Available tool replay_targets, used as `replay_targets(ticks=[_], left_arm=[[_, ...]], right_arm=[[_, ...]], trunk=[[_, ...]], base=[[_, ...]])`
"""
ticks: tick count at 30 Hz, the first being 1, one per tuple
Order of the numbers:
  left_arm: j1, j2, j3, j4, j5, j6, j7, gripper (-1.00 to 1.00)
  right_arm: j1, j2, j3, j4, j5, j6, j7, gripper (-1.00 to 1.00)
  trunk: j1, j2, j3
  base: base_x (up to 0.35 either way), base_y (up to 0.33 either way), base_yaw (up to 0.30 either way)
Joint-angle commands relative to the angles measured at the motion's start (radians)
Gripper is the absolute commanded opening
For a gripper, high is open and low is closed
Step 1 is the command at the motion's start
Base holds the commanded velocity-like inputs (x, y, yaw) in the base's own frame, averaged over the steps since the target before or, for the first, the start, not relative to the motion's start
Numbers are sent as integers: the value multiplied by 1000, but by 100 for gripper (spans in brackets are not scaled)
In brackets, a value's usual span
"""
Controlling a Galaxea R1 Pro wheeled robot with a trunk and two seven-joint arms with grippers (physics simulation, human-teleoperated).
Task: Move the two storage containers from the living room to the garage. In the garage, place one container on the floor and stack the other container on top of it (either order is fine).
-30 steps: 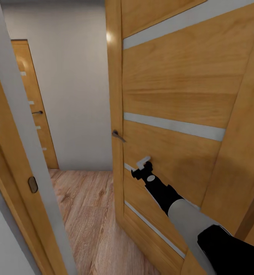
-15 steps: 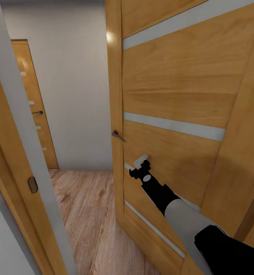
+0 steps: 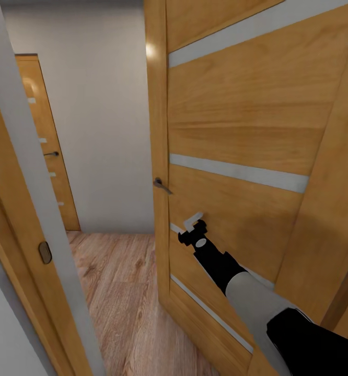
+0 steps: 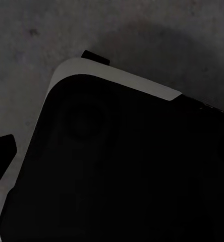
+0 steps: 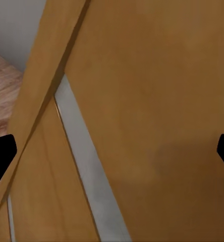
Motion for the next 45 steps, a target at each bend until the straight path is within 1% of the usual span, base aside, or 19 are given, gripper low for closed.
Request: replay_targets(ticks=[1,4,7,11,13,15,23,37,40,45], left_arm=[[0,0,8,0,1,-2,-3,100],[0,0,7,0,1,-2,-3,100],[0,-1,7,0,1,-2,-3,100],[0,-1,7,0,1,-2,-3,100],[0,-1,7,-1,1,-2,-3,100],[0,-2,7,-1,1,-2,-3,100],[0,-1,10,-1,2,-1,-3,100],[0,0,11,0,1,0,-3,100],[0,0,11,0,2,0,-3,100],[0,0,12,0,2,0,-3,100]], right_arm=[[0,0,4,-1,8,10,-3,100],[1,0,5,-2,6,12,-4,100],[1,0,4,-8,-8,15,-24,100],[2,0,2,-32,-40,12,-80,100],[2,0,2,-37,-60,15,-94,100],[1,0,3,-38,-66,16,-98,100],[1,0,5,-35,-67,15,-106,100],[2,0,5,-39,-62,2,-107,100],[1,0,4,-41,-62,2,-128,100],[1,0,2,-41,-65,0,-212,100]], trunk=[[0,-1,-1],[0,-1,-1],[0,-1,-1],[0,-1,-1],[0,-1,-1],[0,-1,-1],[0,-1,-1],[0,-1,-1],[0,-1,-1],[0,-1,-1]], base=[[0,0,0],[0,0,0],[0,0,0],[0,0,0],[0,0,0],[0,0,0],[62,-24,0],[232,-84,0],[245,-21,0],[245,-6,0]])
